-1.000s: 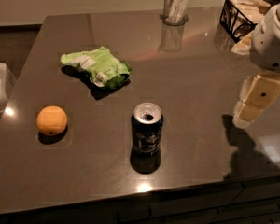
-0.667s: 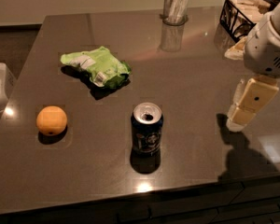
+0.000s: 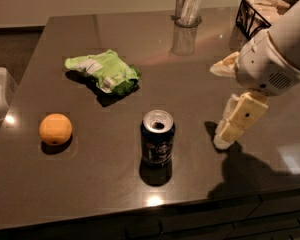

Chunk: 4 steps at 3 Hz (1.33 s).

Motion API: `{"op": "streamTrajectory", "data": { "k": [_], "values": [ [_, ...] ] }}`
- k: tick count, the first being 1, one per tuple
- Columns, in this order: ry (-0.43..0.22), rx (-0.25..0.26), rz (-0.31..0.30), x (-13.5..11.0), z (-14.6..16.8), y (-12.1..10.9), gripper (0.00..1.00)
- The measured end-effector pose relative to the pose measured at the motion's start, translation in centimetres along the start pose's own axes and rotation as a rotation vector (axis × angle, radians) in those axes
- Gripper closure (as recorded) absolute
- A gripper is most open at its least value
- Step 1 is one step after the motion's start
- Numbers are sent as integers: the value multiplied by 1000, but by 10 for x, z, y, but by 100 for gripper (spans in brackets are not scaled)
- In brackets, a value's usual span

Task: Move pepsi can near green rice chip bag

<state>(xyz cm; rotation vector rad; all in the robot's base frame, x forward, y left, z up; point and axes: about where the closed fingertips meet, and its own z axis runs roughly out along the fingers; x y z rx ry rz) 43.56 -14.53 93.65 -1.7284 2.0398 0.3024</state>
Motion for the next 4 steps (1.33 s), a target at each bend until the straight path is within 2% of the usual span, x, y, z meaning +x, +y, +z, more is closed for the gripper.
{"op": "streamTrajectory", "data": {
  "k": [1,2,4],
  "values": [
    [-149,-59,-54,-33,28,11,0],
    [-207,-91,-94,-48,45,21,0],
    [-251,-196,-166,-68,68,52,0]
  ]
}}
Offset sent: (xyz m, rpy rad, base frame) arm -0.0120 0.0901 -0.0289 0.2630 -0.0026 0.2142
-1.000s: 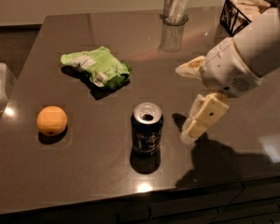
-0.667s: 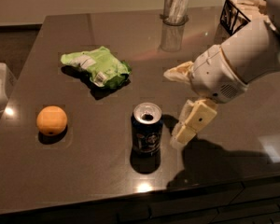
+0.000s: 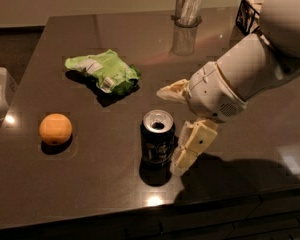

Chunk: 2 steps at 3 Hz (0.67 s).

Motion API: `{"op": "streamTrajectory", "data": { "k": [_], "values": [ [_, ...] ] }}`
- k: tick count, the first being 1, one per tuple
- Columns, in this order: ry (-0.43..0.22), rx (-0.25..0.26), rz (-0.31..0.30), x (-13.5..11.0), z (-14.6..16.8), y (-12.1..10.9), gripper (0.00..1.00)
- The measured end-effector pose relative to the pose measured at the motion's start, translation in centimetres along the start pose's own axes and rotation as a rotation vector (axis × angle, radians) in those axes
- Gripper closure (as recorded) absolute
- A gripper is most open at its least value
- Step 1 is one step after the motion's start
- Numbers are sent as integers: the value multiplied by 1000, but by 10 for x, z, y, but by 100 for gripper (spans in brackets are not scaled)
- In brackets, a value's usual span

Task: Move pepsi can near green rice chip bag

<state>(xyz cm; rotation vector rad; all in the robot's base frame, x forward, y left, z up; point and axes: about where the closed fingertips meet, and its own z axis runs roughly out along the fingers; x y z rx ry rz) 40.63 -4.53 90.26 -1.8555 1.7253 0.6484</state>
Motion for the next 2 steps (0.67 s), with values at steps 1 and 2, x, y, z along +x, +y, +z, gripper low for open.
{"op": "streamTrajectory", "data": {
  "k": [1,2],
  "values": [
    [-5,-31,-15,-7,10,5,18],
    [-5,-33,-16,-11,10,1,41]
  ]
}}
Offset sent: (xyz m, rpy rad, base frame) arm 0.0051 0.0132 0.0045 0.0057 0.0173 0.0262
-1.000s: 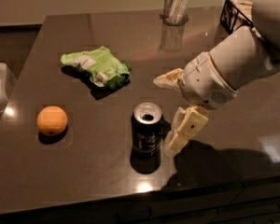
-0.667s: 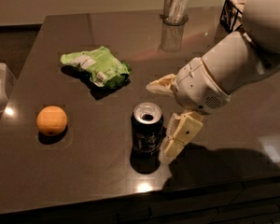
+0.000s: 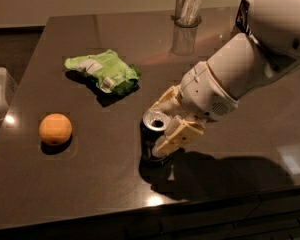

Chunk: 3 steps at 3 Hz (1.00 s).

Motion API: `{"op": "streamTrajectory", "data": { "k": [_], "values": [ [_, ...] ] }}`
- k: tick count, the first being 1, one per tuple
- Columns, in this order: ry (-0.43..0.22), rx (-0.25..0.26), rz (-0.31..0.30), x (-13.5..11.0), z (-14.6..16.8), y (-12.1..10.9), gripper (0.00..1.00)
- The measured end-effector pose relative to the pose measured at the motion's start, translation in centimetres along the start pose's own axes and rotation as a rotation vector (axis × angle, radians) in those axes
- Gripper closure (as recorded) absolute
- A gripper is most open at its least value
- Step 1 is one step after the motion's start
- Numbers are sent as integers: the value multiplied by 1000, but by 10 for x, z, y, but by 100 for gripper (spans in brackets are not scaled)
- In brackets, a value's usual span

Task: Move pepsi can near green rice chip bag

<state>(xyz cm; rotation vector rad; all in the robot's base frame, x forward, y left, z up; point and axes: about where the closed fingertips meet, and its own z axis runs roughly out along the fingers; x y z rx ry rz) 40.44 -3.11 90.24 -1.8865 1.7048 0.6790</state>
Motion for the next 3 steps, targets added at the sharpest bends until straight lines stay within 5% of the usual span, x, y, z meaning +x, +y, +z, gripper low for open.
{"op": "streamTrajectory", "data": {
  "k": [2,3],
  "values": [
    [10,80,40,-8,-25,-36,87],
    [35,154,77,-8,-40,-75,100]
  ]
}}
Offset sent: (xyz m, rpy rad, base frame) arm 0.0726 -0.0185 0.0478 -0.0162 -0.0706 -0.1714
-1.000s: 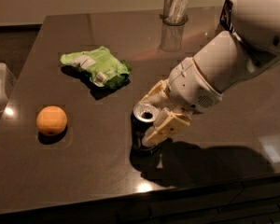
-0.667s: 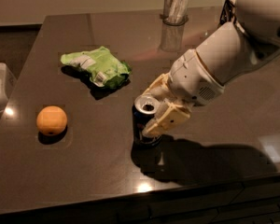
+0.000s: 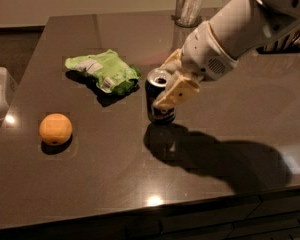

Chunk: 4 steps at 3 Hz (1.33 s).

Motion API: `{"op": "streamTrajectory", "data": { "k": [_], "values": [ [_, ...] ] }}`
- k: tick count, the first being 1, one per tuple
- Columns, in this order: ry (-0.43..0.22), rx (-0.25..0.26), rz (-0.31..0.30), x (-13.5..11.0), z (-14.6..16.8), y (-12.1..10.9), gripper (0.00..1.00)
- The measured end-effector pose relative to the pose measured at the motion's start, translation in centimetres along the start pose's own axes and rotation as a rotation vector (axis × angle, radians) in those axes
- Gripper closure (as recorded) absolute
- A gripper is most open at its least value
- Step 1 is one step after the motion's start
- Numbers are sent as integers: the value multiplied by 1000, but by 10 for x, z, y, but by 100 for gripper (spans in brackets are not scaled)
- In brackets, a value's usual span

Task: Move pepsi can near green rice chip bag

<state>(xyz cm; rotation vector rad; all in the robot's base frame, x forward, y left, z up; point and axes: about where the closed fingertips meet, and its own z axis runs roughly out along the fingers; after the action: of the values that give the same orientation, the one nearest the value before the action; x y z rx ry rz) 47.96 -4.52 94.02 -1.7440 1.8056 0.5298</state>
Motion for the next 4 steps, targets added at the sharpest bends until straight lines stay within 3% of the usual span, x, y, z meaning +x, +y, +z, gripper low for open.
{"op": "streamTrajectory", "data": {
  "k": [2,4],
  "values": [
    [-29,90,85,-2,3,-74,100],
    [-57,82,111,-9,38,-96,100]
  ]
}}
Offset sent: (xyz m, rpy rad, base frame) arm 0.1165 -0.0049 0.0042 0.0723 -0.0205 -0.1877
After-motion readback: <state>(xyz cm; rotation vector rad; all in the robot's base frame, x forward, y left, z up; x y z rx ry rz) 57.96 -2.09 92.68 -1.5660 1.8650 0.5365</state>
